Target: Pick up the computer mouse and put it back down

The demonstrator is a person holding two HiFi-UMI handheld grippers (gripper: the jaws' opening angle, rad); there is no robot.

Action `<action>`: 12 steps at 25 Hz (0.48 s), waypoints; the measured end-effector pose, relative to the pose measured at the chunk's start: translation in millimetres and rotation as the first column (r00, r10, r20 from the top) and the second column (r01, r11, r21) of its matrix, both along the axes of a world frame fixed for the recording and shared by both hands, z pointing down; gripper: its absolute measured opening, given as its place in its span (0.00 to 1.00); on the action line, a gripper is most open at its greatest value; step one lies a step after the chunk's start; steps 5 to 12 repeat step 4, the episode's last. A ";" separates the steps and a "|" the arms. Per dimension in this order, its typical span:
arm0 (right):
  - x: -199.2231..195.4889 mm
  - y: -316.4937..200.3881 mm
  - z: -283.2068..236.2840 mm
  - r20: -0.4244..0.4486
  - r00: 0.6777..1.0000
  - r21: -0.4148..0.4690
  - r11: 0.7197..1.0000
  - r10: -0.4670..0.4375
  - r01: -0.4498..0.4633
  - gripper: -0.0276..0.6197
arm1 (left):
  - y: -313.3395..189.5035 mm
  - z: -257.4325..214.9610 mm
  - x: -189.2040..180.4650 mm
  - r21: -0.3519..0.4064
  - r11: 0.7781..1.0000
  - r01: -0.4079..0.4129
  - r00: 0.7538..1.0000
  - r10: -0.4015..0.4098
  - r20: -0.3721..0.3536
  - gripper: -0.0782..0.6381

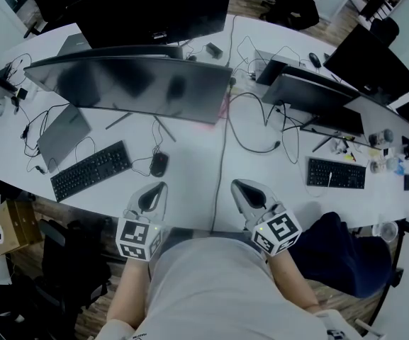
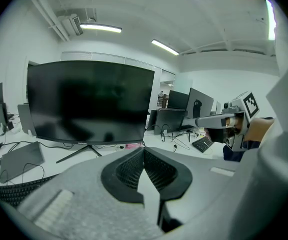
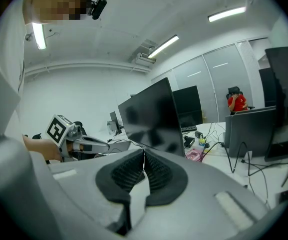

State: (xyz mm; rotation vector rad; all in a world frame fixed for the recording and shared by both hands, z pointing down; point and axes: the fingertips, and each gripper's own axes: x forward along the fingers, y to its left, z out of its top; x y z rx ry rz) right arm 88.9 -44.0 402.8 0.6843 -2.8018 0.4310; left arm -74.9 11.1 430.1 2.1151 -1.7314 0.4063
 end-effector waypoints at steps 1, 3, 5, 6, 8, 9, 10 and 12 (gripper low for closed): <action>0.1 0.6 0.4 -0.002 1.000 0.000 1.000 0.002 -0.002 0.05 | 0.4 0.6 -0.3 -0.001 1.000 0.000 1.000 0.000 0.000 0.12; -0.4 1.9 0.7 -0.004 1.000 0.000 1.000 0.004 -0.004 0.05 | 1.1 1.1 -1.8 -0.003 1.000 0.000 1.000 0.000 0.000 0.12; -0.7 2.5 0.8 -0.005 1.000 0.000 1.000 0.006 -0.006 0.05 | 1.5 1.3 -2.8 -0.003 1.000 0.001 1.000 -0.001 0.000 0.12; -0.7 2.5 0.8 -0.005 1.000 0.000 1.000 0.006 -0.006 0.05 | 1.5 1.3 -2.8 -0.003 1.000 0.001 1.000 -0.001 0.000 0.12; -0.7 2.5 0.8 -0.005 1.000 0.000 1.000 0.006 -0.006 0.05 | 1.5 1.3 -2.8 -0.003 1.000 0.001 1.000 -0.001 0.000 0.12; -0.7 2.5 0.8 -0.005 1.000 0.000 1.000 0.006 -0.006 0.05 | 1.5 1.3 -2.8 -0.003 1.000 0.001 1.000 -0.001 0.000 0.12; -0.7 2.5 0.8 -0.005 1.000 0.000 1.000 0.006 -0.006 0.05 | 1.5 1.3 -2.8 -0.003 1.000 0.001 1.000 -0.001 0.000 0.12; -0.7 2.5 0.8 -0.005 1.000 0.000 1.000 0.006 -0.006 0.05 | 1.5 1.3 -2.8 -0.003 1.000 0.001 1.000 -0.001 0.000 0.12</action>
